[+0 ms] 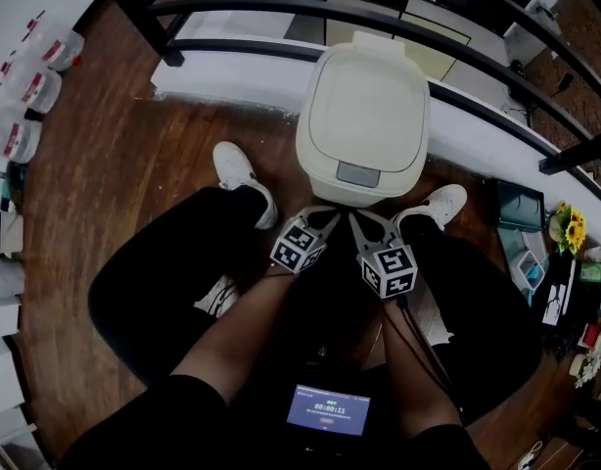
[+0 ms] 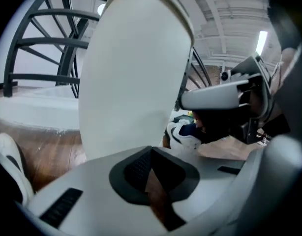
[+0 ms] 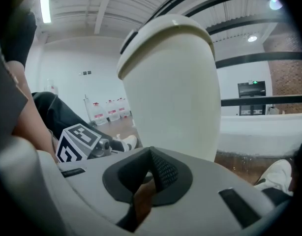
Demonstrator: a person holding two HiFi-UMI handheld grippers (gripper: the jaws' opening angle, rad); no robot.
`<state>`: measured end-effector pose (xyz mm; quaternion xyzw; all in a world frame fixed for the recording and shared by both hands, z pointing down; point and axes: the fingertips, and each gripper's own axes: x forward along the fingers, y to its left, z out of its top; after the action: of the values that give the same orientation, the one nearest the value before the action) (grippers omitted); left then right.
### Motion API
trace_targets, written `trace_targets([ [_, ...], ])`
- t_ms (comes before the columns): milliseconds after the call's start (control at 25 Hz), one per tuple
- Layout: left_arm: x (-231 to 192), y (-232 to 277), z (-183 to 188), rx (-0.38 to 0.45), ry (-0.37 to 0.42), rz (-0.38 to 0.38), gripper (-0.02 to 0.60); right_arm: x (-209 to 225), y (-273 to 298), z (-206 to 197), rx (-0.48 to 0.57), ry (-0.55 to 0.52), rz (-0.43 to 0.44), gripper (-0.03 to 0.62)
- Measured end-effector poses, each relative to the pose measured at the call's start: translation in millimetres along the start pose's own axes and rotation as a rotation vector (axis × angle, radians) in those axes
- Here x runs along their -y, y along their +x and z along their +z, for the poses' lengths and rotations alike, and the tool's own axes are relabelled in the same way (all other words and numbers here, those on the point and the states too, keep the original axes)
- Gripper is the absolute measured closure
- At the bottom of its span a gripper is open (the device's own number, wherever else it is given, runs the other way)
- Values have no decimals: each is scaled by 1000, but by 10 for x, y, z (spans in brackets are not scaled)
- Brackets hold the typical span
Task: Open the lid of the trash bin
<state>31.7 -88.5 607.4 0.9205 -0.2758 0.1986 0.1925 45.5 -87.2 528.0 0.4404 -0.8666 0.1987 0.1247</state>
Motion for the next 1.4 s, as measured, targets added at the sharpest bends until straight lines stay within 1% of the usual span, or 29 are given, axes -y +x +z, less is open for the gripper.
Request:
trace_targets([
  [240,518,-850,719,174,86,-29,542,-465,-484,597,109,-41,36,571],
  [400,831,-1378,1163,276,140,-45,543,-819,-867,1019,174,-105,79,571],
  [600,1340,-2059,1755,393,211,-109,542,-1328,-1415,1590,257,-202,129,571],
  [720,1671,-2480,1969,451,234,-142,543,-1646,-1749,1742,279,-242,141,571],
  [880,1997,-2869,2082,492,224,-175,543,-1951,-2097,1747,306,-249,159,571],
  [1040,2185,-3084,2028,501,260,-182,543,-2084,-2295,1729,338,-235,156,572],
  [1160,2204,-3114,1924,511,255,-195,543,-2141,-2332,1701,373,-233,167,572],
  [1280,2141,-3033,1879,523,229,-193,543,-2147,-2308,1669,391,-222,178,572],
  [1400,2083,-3032,1915,532,241,-178,543,-2157,-2300,1702,410,-229,177,572],
])
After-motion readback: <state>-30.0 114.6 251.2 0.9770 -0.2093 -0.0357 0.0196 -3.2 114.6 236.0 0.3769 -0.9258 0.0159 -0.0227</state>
